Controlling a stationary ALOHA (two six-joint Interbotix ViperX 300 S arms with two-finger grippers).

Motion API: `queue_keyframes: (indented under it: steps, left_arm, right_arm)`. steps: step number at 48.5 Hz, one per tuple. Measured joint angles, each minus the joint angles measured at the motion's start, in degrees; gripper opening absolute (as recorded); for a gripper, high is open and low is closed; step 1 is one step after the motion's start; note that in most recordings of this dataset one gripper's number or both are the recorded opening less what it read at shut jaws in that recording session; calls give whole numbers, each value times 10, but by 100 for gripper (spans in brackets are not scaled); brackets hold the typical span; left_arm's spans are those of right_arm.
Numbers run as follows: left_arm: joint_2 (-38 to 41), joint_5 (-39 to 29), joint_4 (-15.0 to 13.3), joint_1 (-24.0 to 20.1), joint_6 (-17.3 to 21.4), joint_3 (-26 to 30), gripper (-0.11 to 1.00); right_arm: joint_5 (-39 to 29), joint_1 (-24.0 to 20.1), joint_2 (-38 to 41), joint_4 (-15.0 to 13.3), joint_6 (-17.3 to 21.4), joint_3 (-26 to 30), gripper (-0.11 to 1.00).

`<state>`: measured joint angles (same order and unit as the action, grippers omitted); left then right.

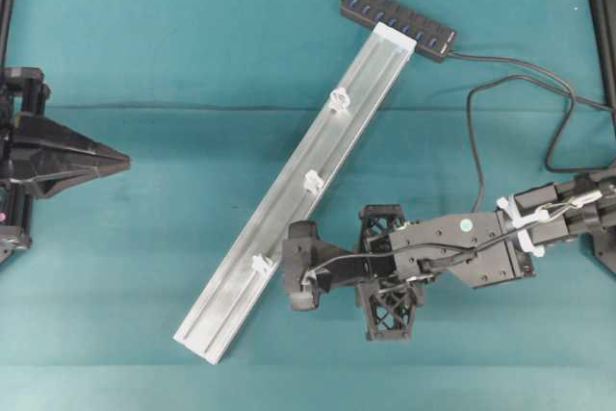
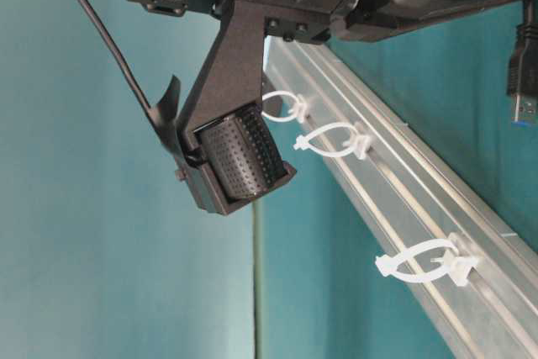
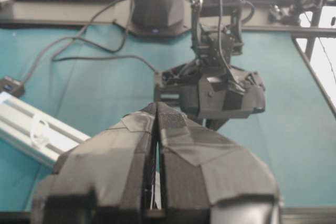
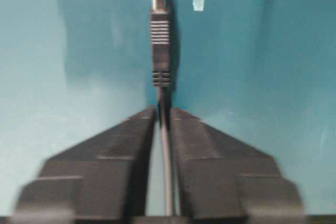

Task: Pass the USB cable through three rings with both arms.
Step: 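Grasp the black USB cable just behind its connector with the right gripper, then lift the cable and carry it with the right gripper toward the rail's top end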

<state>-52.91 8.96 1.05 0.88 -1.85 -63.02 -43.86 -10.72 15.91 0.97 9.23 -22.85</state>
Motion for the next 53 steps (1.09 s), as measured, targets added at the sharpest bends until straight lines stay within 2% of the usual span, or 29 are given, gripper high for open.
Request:
queue_keyframes:
  steps: [47, 53]
  left_arm:
    - [0, 0, 0, 0, 0, 0, -1]
    - [0, 0, 0, -1, 0, 0, -1]
  right_arm:
    - [-7, 2, 2, 1, -1, 2, 11]
    - [-14, 2, 1, 2, -12, 4, 11]
